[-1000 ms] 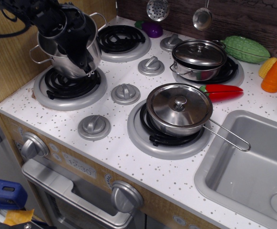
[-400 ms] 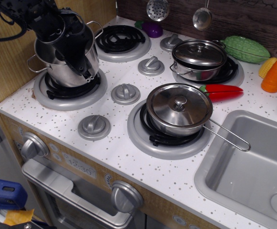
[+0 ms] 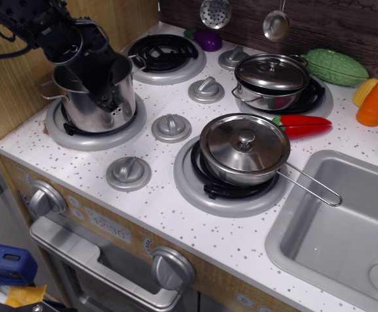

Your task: Put pot on stove which is near stove

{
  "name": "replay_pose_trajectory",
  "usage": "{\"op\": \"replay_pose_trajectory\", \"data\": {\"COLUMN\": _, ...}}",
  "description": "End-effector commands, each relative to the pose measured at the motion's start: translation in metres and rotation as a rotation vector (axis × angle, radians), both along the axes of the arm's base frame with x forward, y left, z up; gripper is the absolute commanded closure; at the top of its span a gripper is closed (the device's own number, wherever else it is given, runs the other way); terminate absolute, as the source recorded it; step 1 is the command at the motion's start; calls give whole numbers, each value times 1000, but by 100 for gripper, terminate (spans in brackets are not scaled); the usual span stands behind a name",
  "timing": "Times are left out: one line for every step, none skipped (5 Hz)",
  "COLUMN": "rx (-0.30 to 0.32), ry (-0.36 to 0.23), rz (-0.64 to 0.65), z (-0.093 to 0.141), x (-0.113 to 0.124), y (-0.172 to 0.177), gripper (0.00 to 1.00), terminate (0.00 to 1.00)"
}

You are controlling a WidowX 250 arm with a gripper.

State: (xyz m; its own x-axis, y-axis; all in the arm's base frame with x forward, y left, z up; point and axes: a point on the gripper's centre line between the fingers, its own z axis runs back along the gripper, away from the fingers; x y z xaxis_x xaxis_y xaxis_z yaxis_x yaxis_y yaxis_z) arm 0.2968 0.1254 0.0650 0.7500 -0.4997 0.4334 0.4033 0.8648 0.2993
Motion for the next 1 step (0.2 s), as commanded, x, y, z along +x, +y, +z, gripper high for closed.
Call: {"op": "replay_pose_trajectory", "data": {"rx": 22, "ry": -35, "rz": 3, "z": 12, "x": 6, "y": 6, "gripper": 0, "terminate": 100}}
